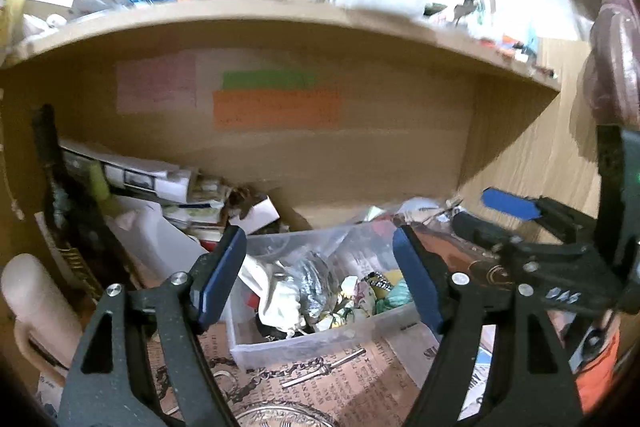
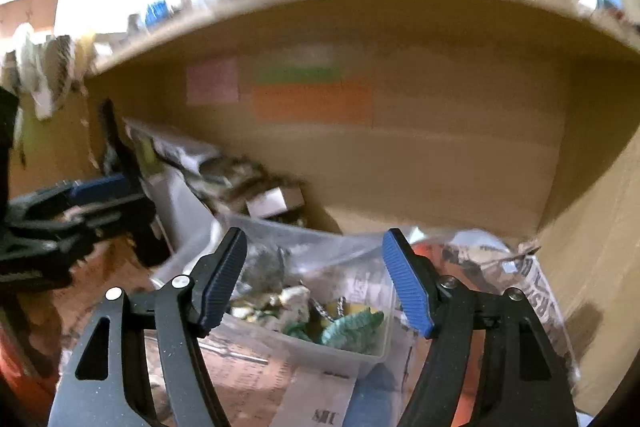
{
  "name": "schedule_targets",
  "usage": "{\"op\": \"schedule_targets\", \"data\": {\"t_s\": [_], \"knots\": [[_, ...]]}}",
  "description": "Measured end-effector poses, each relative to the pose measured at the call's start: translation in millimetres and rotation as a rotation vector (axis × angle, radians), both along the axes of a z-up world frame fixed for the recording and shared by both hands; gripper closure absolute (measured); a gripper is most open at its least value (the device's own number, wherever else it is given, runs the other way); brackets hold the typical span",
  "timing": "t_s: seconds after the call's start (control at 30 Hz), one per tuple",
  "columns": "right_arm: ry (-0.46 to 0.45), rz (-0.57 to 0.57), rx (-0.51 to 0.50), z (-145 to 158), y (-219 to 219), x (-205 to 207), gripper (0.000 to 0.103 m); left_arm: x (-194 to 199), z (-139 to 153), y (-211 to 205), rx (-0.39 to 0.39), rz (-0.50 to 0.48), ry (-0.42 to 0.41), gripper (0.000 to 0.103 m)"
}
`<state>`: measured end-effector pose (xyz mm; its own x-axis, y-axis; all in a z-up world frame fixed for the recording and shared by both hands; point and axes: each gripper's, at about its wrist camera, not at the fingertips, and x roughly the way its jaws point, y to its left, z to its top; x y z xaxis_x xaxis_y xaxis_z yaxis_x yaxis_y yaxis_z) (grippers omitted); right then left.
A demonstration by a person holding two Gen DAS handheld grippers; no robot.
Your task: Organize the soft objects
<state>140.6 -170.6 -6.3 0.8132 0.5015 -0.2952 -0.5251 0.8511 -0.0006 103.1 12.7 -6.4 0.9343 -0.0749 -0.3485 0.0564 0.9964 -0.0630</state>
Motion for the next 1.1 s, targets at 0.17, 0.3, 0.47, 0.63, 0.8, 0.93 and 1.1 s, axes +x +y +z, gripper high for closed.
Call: {"op": "schedule_targets", "data": {"t_s": [0.17, 0.3, 0.47, 0.63, 0.8, 0.93, 1.1], "knots": [[-0.077, 0.008, 0.044, 15, -8, -32, 0.026, -25, 9, 0, 0.01, 0.01, -0.051, 0.021], [-0.1, 0.017, 0.074, 19, -13, -46, 0.02, -42, 12, -2, 0.021, 0.031, -0.092, 0.012], [-0.106, 0.023, 0.093, 18, -13, -55, 0.017, -53, 13, -5, 0.027, 0.042, -0.115, 0.004], [-0.113, 0.007, 0.101, 15, -14, -63, 0.001, -58, 13, -6, 0.014, 0.044, -0.118, 0.001], [-0.112, -0.006, 0.099, 13, -14, -66, 0.001, -58, 11, -7, 0.016, 0.054, -0.112, 0.001], [-0.112, -0.013, 0.097, 13, -15, -66, 0.0, -60, 10, -9, 0.017, 0.059, -0.114, 0.001], [-0.118, -0.014, 0.088, 13, -14, -67, 0.0, -61, 10, -11, 0.022, 0.061, -0.115, 0.0]]}}
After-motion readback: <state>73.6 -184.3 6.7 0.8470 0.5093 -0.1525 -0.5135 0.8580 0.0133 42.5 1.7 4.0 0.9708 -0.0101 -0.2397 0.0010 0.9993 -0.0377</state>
